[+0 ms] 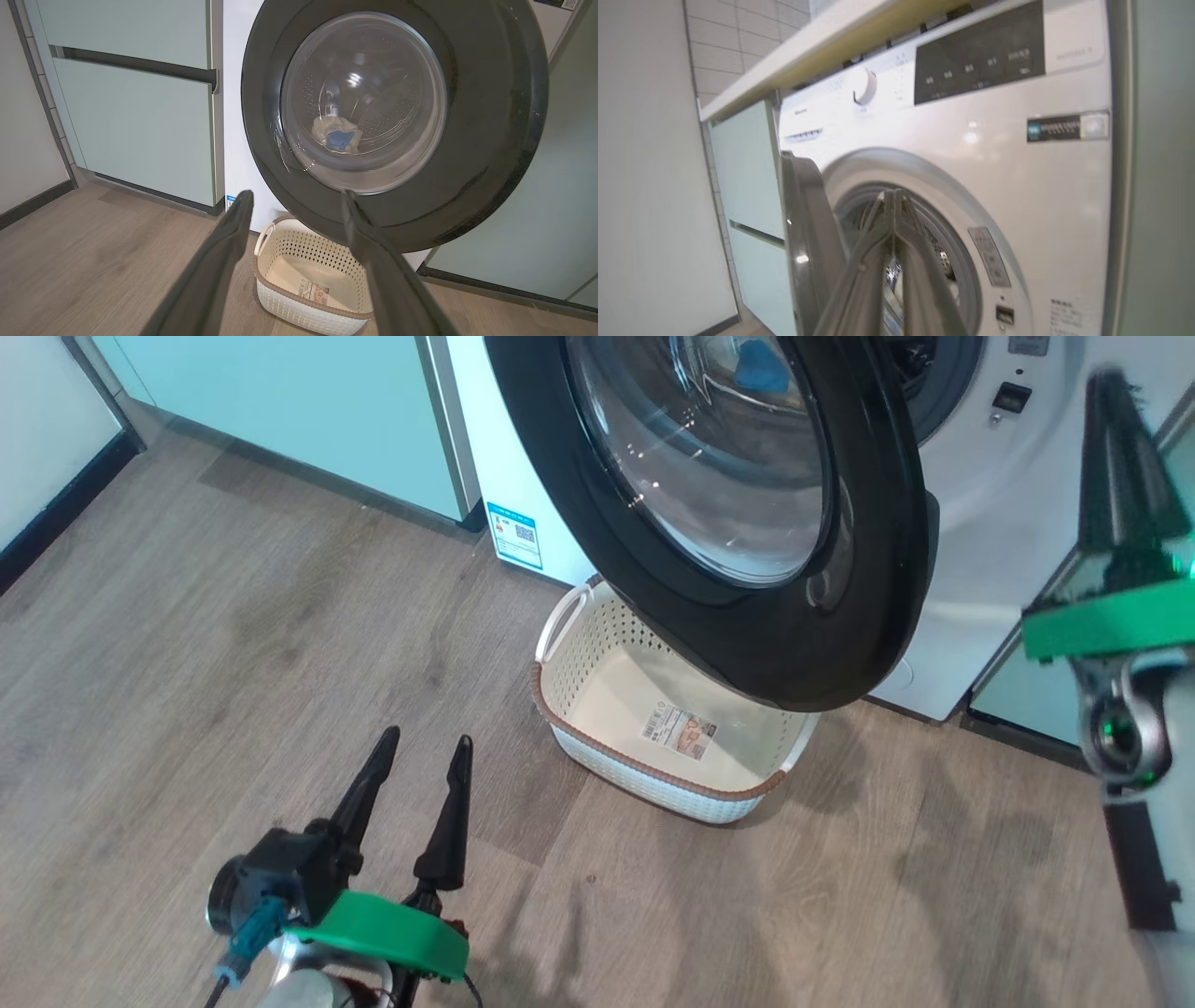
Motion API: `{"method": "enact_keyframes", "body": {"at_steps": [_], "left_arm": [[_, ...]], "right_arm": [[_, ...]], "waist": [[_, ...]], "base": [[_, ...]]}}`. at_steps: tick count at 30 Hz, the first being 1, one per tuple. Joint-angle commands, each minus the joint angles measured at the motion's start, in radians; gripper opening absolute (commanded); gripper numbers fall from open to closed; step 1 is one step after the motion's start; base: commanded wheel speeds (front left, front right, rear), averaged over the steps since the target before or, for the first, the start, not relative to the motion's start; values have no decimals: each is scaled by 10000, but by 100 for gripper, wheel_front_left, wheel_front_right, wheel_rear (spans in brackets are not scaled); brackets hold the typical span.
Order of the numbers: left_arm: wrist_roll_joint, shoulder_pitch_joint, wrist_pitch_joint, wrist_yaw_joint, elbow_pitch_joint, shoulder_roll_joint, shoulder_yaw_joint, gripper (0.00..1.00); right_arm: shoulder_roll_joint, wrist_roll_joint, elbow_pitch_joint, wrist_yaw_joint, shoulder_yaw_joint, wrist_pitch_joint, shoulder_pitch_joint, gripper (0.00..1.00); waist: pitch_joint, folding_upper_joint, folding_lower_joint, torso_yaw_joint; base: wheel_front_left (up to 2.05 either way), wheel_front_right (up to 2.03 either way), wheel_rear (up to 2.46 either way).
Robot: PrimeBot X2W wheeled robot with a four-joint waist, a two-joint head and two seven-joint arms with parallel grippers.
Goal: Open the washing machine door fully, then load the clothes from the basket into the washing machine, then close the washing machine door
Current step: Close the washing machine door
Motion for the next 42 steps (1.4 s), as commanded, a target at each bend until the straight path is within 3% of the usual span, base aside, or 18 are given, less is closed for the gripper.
{"method": "enact_keyframes", "body": {"at_steps": [1, 6, 15, 24, 42], "left_arm": [[-34, -297, -96, 84, -316, 154, 335, 100], [-55, -195, -75, 122, -362, 214, 319, 100], [-96, -64, -77, 198, -446, 257, 314, 100], [-148, -104, -127, 278, -463, 270, 337, 100], [-194, -231, -238, 358, -410, 257, 256, 100]], "right_arm": [[73, 53, -804, -29, 348, -65, -651, 0], [74, 84, -2288, -29, 1303, -65, -786, 0], [17, 428, -2526, -29, 2688, 422, 318, 0], [-162, 637, -1121, -29, 3288, 517, 986, 0], [-165, 811, 1084, -29, 2893, 30, -219, 0]], "waist": [[-43, 0, 0, -6], [-184, 0, 0, 49], [-264, 0, 0, 146], [-99, 0, 0, 109], [79, 0, 0, 188]], "base": [[0, 0, 0], [0, 0, 0], [0, 0, 0], [0, 0, 0], [0, 0, 0]]}}
